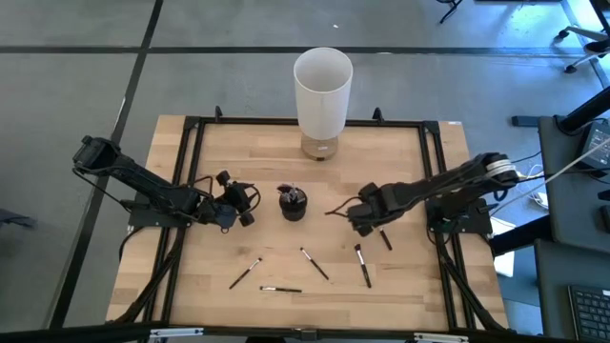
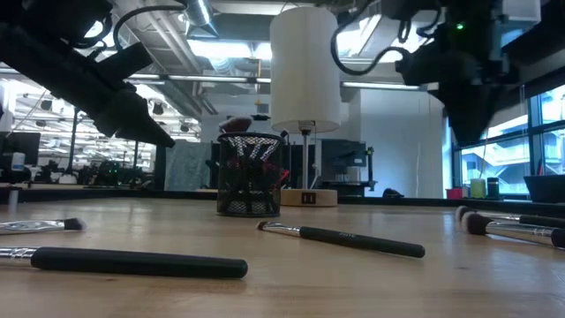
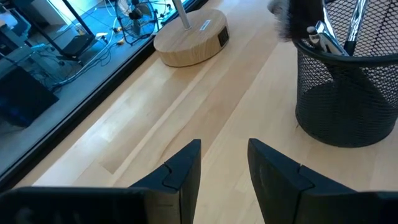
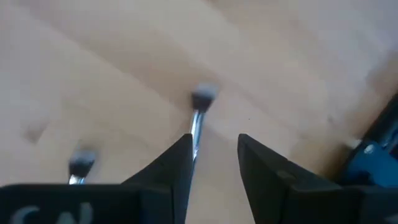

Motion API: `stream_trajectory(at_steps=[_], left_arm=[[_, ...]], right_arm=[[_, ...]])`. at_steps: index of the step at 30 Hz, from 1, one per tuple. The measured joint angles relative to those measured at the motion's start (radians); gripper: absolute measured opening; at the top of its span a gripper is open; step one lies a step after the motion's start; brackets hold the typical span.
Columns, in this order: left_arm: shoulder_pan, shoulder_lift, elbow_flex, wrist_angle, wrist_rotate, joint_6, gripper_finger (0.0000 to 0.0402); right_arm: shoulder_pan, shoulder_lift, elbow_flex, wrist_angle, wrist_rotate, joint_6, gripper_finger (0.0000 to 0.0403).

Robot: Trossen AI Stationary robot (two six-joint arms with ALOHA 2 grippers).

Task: Put items in baskets/containers
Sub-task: Put the blush brush into the holder

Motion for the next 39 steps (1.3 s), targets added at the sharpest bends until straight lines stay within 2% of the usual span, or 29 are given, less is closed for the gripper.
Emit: stream_trajectory(at_steps=[6,14,21,27,31,37,39], left_arm=[[0.0,0.0,0.0,0.003,0.0,0.0,0.0127],[0.0,0.0,0.0,0.0,0.0,0.009,0.0127],[0.0,0.0,0.0,0.012,-0.02,0.026,0.0127],[0.0,0.0,0.0,0.031,-0.024,0.044,0.0127],[0.0,0.0,0.0,0.031,-0.028,0.045,0.0127],[0.0,0.0,0.0,0.031,-0.031,0.045,0.0127],[0.0,0.0,0.0,0.031,-0.031,0.045,0.0127]], right_arm=[[0.03,0.049,-0.011,0.033,-0.031,-0.019,0.0142],[-0.006,0.102,-0.157,0.225,-0.187,-0.092,0.0171],[-0.031,0.102,-0.248,0.272,-0.199,-0.144,0.0183],[-0.033,0.095,-0.333,0.41,-0.28,-0.146,0.0182],[-0.032,0.096,-0.341,0.419,-0.287,-0.124,0.0152],[-0.031,0.097,-0.323,0.429,-0.293,-0.105,0.0055],[-0.028,0.095,-0.308,0.416,-0.272,-0.103,0.0041]])
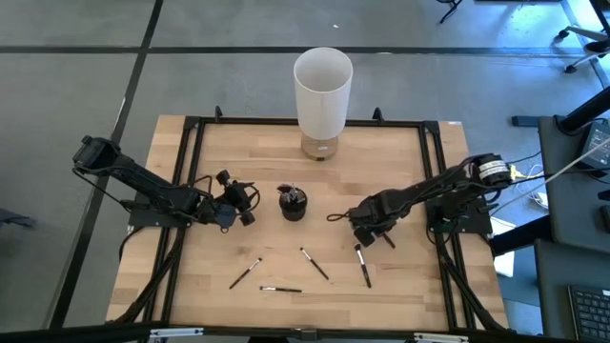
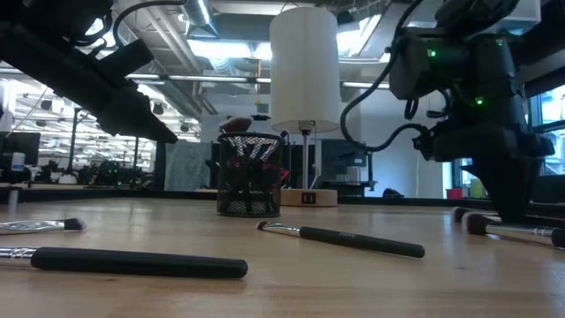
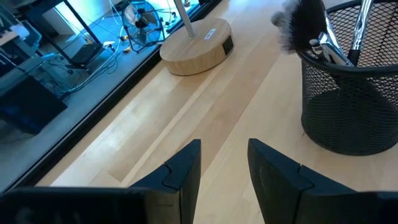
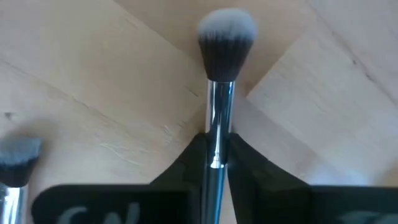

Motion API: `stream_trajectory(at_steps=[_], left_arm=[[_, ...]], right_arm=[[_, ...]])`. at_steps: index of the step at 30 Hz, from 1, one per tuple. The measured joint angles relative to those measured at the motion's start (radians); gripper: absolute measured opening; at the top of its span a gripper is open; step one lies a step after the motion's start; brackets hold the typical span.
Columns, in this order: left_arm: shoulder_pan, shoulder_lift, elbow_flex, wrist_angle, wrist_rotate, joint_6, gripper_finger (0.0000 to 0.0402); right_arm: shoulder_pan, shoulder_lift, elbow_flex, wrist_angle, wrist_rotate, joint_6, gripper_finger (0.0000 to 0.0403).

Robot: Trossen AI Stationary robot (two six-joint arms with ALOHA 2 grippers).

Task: Put items in baskets/containers
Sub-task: Put the blush brush into the holder

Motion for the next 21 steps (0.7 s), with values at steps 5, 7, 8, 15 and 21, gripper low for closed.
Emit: stream_trajectory(at_steps=[5,7,8,15,21], left_arm=[[0.0,0.0,0.0,0.003,0.0,0.0,0.0127],[0.0,0.0,0.0,0.008,-0.001,0.0,0.0127],[0.0,0.0,0.0,0.007,0.0,0.0,0.0127],[0.0,0.0,0.0,0.019,0.005,0.006,0.0127],[0.0,0.0,0.0,0.015,-0.007,0.012,0.0127]], right_arm=[[0.028,-0.062,0.065,0.084,0.141,0.009,0.0041],[0.034,-0.115,0.079,0.093,0.203,0.0,0.0042],[0.035,-0.131,0.083,0.125,0.233,-0.006,0.0045],[0.048,-0.196,0.083,0.573,0.525,-0.257,0.0043],[0.047,-0.12,0.081,1.015,0.662,-0.612,0.0051]])
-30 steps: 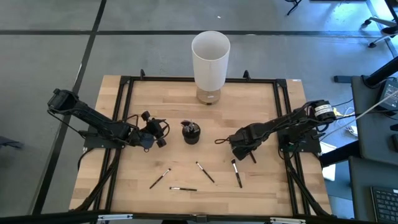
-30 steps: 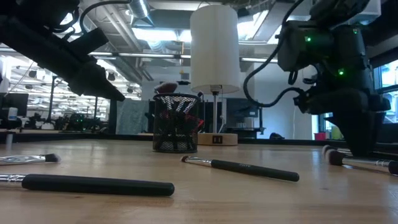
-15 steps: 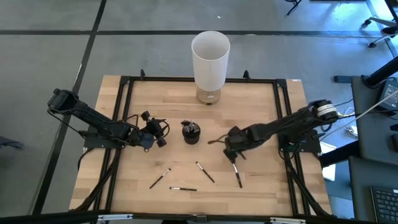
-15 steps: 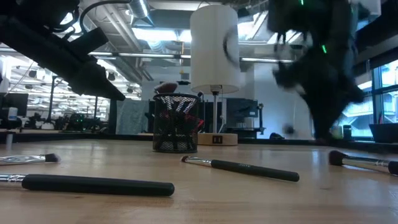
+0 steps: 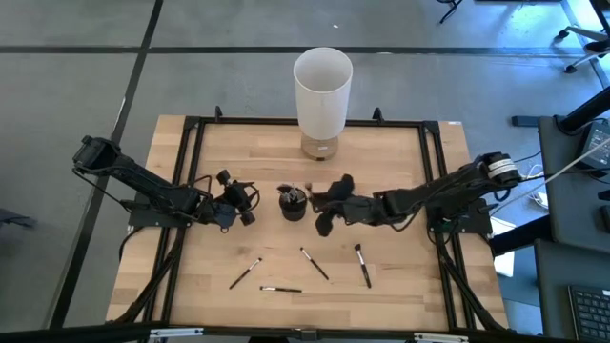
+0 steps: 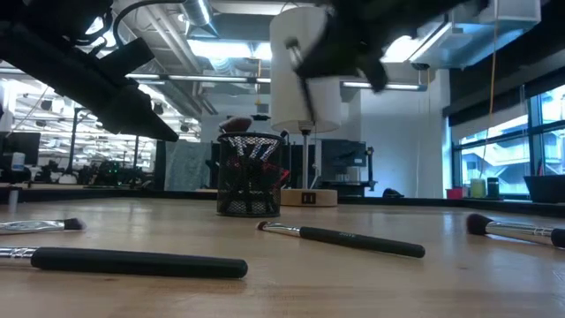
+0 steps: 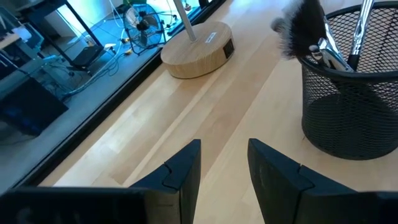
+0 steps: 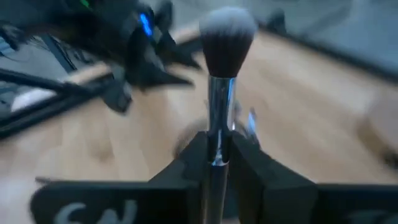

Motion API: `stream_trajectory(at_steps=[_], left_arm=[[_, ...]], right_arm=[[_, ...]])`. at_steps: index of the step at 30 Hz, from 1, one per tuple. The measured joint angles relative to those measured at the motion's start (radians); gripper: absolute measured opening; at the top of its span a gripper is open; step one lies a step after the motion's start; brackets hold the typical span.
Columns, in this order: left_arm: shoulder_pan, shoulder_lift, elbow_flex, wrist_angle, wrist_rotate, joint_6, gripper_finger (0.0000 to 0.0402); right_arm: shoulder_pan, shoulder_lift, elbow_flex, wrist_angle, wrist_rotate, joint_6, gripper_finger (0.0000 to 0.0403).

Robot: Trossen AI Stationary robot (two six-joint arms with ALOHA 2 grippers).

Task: Put items in baskets/containers
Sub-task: Put the blush brush into the holder, then put the powder brush into the holder

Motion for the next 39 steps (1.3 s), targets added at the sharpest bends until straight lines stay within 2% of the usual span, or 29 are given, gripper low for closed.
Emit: stream_trajectory(at_steps=[4,7,13,18,23,29,34,39], left_arm=[[0.0,0.0,0.0,0.0,-0.001,0.004,0.0127],[0.0,0.0,0.0,-0.001,0.0,0.004,0.0127],[0.0,0.0,0.0,-0.001,-0.013,0.02,0.0127],[0.0,0.0,0.0,0.004,-0.024,0.022,0.0127],[0.0,0.0,0.0,0.017,-0.082,0.05,0.0127],[0.001,0.0,0.0,0.03,-0.078,0.057,0.0127],[0.001,0.0,0.0,0.03,-0.077,0.076,0.0127],[0.001,0.0,0.0,0.03,-0.074,0.074,0.0127]], right_arm=[[0.0,0.067,0.0,0.281,0.025,-0.217,0.005],[-0.002,0.118,0.0,0.405,0.03,-0.294,0.005],[-0.04,0.239,0.0,0.453,0.066,-0.312,0.0051],[-0.067,0.277,0.0,0.54,-0.062,-0.311,0.0062],[-0.093,0.275,0.0,0.494,-0.082,-0.205,0.0117],[-0.101,0.274,0.0,0.427,-0.042,-0.148,0.0174],[-0.075,0.213,0.0,0.373,-0.017,-0.182,0.0177],[-0.041,0.059,0.0,0.094,-0.051,-0.018,0.0166]])
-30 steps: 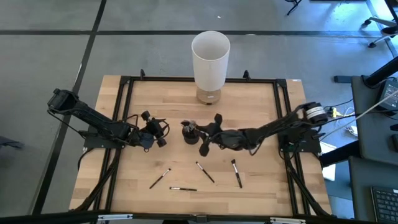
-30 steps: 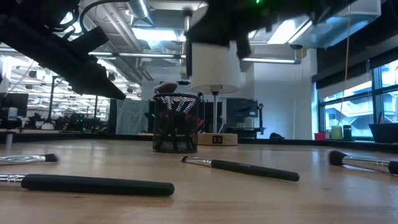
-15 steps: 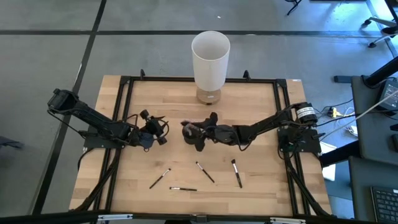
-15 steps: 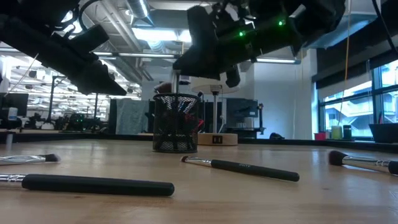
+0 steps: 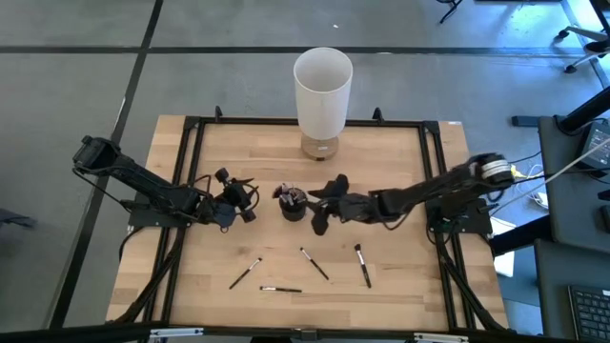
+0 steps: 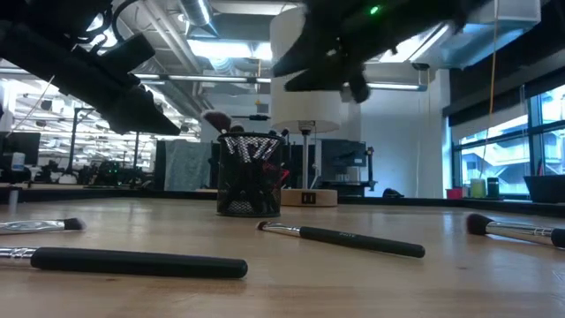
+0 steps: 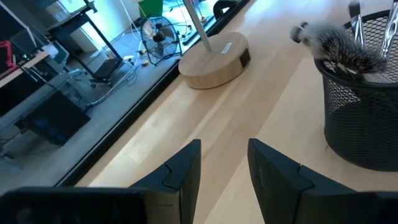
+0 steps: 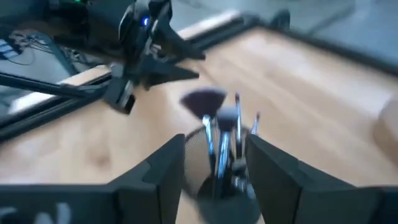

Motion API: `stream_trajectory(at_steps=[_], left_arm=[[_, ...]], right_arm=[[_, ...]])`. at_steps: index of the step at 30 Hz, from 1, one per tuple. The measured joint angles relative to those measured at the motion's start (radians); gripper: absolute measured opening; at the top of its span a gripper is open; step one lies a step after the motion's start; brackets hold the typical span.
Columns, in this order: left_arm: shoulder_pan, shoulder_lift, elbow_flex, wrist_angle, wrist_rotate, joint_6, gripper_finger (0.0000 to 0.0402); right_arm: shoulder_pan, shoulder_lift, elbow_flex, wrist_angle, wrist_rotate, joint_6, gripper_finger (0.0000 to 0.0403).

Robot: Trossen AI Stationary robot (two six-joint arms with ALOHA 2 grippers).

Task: Put items in baskets/containers
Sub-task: Put the powder brush into the holder

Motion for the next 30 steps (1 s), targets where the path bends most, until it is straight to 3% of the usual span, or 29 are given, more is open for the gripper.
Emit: stream_trajectory(at_steps=[4,10,19,26,30], left_arm=[[0.0,0.0,0.0,0.0,0.01,-0.014,0.0127],[0.0,0.0,0.0,0.002,0.005,-0.016,0.0127],[0.0,0.0,0.0,0.008,0.006,-0.018,0.0127],[0.0,0.0,0.0,0.008,0.004,-0.018,0.0127],[0.0,0.0,0.0,0.011,-0.019,-0.004,0.0127]], right_arm=[[0.03,-0.081,0.0,-0.128,-0.09,0.172,0.0159],[0.068,-0.085,0.001,-0.272,-0.26,0.356,0.0157],[0.153,-0.057,0.001,-0.546,-0.326,0.634,0.0157],[0.158,-0.046,0.008,-0.697,-0.56,0.791,0.0157],[0.18,-0.021,0.008,-0.841,-0.639,0.897,0.0157]])
